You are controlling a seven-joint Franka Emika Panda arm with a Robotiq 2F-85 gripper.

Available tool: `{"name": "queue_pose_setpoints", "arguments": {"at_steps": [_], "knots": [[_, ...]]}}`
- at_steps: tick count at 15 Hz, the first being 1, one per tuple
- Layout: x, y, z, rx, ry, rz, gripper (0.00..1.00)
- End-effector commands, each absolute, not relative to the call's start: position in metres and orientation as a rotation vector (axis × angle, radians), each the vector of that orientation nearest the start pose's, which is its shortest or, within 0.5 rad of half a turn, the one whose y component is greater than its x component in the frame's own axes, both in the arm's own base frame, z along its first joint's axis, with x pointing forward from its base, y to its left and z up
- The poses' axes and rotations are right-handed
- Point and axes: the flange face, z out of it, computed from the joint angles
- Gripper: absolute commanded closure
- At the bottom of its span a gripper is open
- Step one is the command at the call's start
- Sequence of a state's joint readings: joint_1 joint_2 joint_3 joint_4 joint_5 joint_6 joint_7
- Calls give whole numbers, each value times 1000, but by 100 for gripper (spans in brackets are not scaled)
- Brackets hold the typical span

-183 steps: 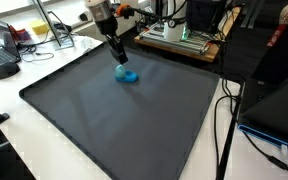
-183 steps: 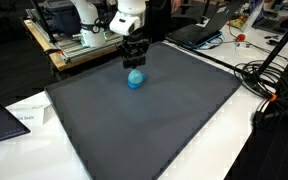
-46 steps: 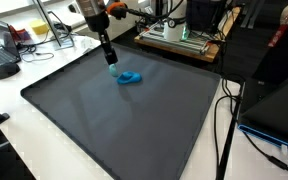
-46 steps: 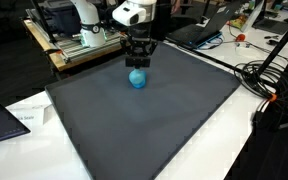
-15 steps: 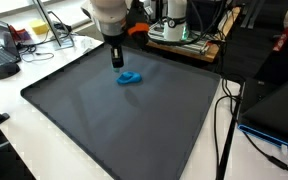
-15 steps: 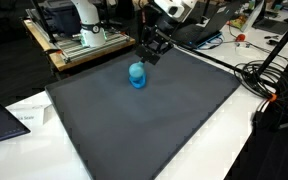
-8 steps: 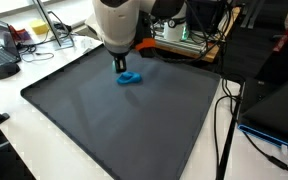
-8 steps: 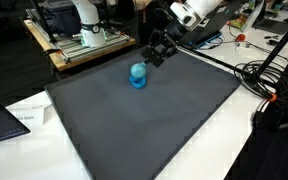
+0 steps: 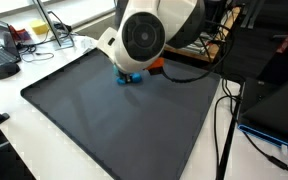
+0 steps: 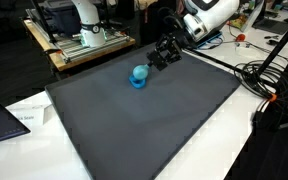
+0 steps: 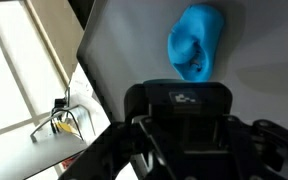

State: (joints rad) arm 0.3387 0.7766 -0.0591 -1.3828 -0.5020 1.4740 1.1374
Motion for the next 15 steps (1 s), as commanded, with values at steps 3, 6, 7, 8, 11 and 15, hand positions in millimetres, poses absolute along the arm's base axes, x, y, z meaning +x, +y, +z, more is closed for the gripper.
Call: {"name": "queue_pose_setpoints", "arguments": {"at_steps": [3,6,7,8,11,15], "knots": [[651,164,205,1990,-691,-149,78],[652,178,188,1952,-608,-106,78],[652,182,183,1943,-585,-94,78],[653,186,178,1940,-565,-84,78],[655,192,167,1936,-511,-74,78],[663,186,178,1989,-529,-131,78]]}}
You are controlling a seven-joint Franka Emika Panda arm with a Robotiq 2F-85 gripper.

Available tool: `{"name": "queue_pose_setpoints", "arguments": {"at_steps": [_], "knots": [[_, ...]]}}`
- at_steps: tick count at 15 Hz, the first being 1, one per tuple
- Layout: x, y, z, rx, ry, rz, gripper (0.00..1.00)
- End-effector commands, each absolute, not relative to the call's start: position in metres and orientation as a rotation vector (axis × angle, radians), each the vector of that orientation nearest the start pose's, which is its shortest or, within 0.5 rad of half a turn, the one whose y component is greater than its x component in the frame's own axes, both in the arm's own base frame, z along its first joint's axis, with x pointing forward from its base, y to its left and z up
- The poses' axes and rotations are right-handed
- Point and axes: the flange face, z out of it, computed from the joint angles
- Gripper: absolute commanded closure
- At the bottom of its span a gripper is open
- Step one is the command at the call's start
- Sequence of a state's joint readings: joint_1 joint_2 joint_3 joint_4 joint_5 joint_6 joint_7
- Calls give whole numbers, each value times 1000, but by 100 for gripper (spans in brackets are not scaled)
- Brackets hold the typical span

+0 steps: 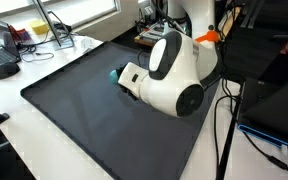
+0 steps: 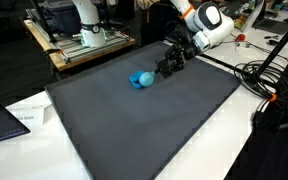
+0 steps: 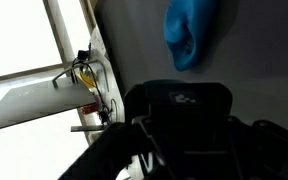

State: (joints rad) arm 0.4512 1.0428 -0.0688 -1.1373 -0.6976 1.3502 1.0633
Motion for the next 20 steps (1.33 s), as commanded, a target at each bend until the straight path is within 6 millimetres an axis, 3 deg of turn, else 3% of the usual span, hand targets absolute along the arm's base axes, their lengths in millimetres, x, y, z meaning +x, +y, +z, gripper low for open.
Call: {"name": "queue_pose_setpoints", "arguments": {"at_steps": [1,6,14,20], "knots": [[667,180,190,2022,-541,-156,78],[682,136,236,2174,-596,-308,78],[676,67,283,2460,-729,-539,78],[656,31,314,2604,-849,-392,78]]}}
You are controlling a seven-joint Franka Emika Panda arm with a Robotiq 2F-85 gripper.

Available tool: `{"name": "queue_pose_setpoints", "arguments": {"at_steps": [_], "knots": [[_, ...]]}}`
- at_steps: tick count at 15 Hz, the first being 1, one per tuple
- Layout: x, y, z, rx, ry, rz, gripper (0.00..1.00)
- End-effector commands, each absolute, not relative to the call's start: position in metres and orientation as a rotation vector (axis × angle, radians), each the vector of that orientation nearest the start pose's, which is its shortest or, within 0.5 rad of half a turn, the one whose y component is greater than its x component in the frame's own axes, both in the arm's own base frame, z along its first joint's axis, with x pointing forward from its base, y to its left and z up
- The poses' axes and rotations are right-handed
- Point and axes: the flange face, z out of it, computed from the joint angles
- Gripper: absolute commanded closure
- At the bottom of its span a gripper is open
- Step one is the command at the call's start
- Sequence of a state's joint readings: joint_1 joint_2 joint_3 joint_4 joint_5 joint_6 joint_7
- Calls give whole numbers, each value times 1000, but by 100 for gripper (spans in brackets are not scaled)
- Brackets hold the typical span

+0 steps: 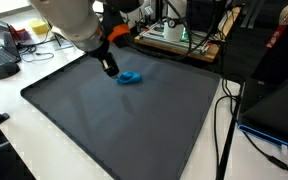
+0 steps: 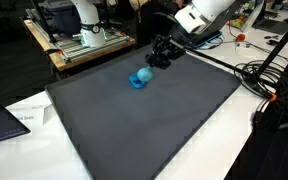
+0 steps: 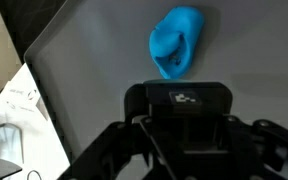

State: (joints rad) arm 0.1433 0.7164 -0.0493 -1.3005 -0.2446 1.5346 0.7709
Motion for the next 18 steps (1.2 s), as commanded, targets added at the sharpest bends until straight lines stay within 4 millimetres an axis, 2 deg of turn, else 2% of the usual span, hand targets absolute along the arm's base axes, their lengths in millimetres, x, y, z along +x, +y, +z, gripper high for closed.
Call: {"name": "queue_pose_setpoints", "arguments": {"at_steps": [1,4,9,13,18], "knots": [[650,25,317,-3295,1076,473,78],[630,5,325,-3245,1068,401,78],[588,-36,325,-3131,998,359,78],[571,-66,323,-3032,918,278,78],[563,-92,312,-2869,843,184,78]]}}
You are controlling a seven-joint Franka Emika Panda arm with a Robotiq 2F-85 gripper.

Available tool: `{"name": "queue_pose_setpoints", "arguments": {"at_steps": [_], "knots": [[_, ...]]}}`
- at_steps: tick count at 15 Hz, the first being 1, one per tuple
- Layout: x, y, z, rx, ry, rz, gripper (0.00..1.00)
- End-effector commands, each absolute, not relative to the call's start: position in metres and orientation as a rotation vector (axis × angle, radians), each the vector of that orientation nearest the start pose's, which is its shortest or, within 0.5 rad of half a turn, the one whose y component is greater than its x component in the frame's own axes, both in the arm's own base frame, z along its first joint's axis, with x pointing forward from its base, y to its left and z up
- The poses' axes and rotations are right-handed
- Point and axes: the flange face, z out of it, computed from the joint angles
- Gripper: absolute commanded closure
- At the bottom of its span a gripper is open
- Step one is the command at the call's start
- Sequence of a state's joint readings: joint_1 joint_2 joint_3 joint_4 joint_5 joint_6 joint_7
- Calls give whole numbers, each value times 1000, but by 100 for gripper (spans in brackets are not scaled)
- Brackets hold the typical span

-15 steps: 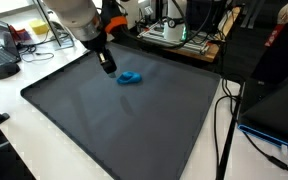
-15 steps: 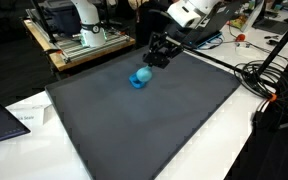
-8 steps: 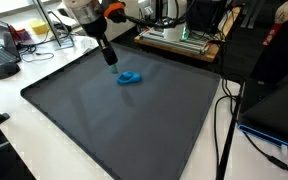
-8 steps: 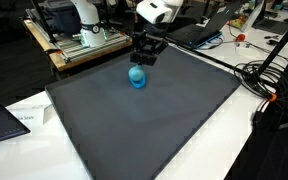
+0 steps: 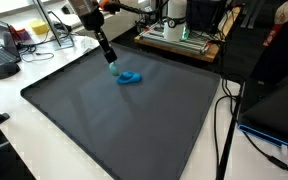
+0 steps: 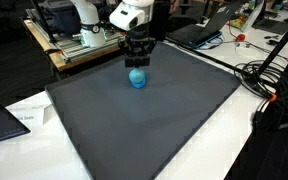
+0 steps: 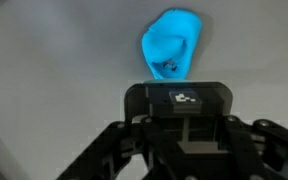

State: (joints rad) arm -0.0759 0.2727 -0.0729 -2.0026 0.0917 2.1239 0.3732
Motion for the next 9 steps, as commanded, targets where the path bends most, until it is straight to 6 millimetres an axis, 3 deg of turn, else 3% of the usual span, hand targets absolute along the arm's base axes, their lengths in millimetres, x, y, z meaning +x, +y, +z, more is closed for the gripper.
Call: {"name": "queue_pose_setpoints", "arguments": {"at_steps": [1,2,3,8,9], "knots": [[564,-101,306,-2789,871,186,78],[572,-90,305,-2880,871,223,78],[571,-95,303,-2868,871,223,53],[572,-90,301,-2874,863,230,53],[572,-90,301,-2874,863,230,78]]}}
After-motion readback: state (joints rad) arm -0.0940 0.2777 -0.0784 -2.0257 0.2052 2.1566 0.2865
